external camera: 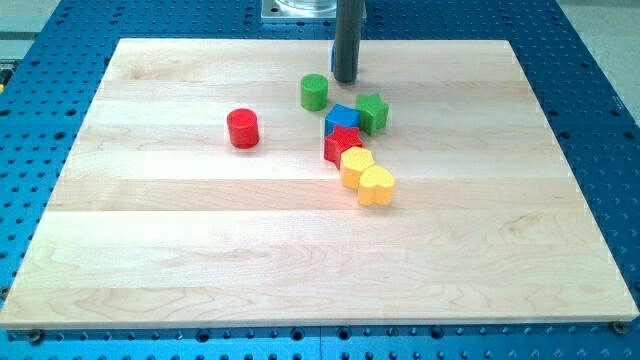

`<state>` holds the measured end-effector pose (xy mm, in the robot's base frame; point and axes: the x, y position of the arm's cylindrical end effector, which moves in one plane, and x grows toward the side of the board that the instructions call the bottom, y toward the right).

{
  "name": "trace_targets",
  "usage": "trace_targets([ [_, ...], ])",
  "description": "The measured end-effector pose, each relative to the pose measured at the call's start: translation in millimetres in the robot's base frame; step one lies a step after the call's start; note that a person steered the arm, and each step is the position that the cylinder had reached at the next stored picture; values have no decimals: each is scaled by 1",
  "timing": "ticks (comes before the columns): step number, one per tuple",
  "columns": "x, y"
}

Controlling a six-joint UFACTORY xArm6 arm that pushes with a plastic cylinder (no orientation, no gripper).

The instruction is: Make the rectangular shape with the triangle green star cube and green circle

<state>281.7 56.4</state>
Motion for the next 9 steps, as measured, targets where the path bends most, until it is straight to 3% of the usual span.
trace_targets([
  [1,-23,52],
  [3,-31,21],
  [5,-16,41],
  [6,27,67],
  [8,81,64],
  [9,101,20],
])
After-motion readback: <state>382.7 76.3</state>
